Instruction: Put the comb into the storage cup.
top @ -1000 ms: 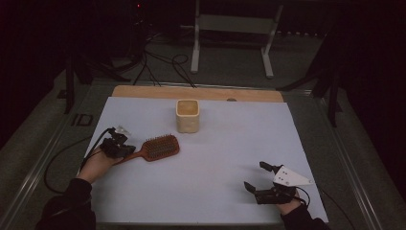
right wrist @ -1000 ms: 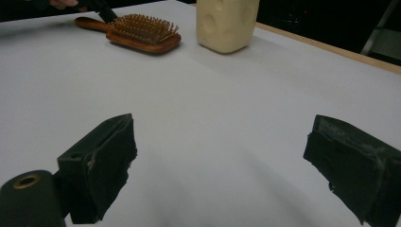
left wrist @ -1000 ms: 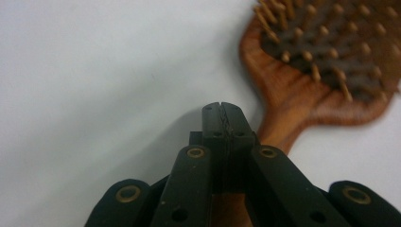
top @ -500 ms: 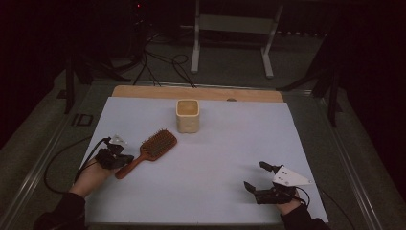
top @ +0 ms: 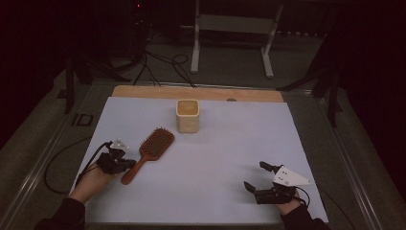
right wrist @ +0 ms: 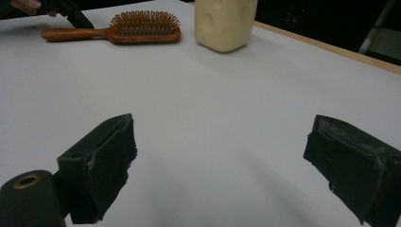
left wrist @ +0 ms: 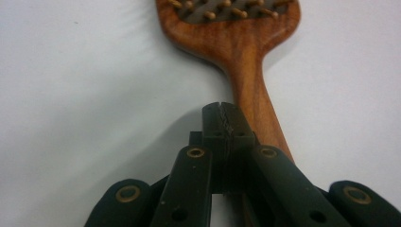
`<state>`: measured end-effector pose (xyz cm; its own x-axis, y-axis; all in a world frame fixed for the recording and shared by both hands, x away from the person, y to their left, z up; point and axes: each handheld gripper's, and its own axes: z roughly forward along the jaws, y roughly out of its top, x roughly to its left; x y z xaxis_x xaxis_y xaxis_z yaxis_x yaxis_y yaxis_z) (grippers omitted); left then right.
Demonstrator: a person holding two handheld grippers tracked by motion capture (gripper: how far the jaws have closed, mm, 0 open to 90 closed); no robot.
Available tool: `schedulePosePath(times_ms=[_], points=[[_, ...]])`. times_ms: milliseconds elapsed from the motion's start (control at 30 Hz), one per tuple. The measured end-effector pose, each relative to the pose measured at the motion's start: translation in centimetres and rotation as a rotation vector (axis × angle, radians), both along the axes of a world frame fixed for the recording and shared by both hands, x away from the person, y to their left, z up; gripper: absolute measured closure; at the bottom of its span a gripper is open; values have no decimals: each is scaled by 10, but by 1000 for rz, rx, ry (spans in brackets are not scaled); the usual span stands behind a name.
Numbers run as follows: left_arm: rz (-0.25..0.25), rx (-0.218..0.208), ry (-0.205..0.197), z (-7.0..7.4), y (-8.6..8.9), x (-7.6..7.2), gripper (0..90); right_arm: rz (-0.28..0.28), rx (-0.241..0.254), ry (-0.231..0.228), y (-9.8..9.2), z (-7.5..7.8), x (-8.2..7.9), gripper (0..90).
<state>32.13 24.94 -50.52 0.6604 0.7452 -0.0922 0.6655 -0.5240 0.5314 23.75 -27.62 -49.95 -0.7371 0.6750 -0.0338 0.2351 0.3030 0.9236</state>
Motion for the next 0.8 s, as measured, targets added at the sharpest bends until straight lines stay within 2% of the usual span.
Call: schedulePosePath(times_ms=[100,167,267,600,667,733,800], points=[[-13,4,0,0,-2,-2,900,-1,0,-3,0,0,0,84],[-4,12,-1,1,-2,-2,900,0,-1,0,0,0,0,84],[10,2,-13,6,0,-3,900,-3,0,-5,0,0,0,84],[31,-12,-16,33,-8,-7,900,-3,0,-3,0,0,0,84],[28,-7,-13,39,-12,-8,898,-4,1,-5,-1,0,0,84],[27,12,-10,44,-17,-9,845,-3,-1,-1,-1,0,0,84],[40,17,0,47,-20,-8,844,-2,1,-3,0,0,0,84]])
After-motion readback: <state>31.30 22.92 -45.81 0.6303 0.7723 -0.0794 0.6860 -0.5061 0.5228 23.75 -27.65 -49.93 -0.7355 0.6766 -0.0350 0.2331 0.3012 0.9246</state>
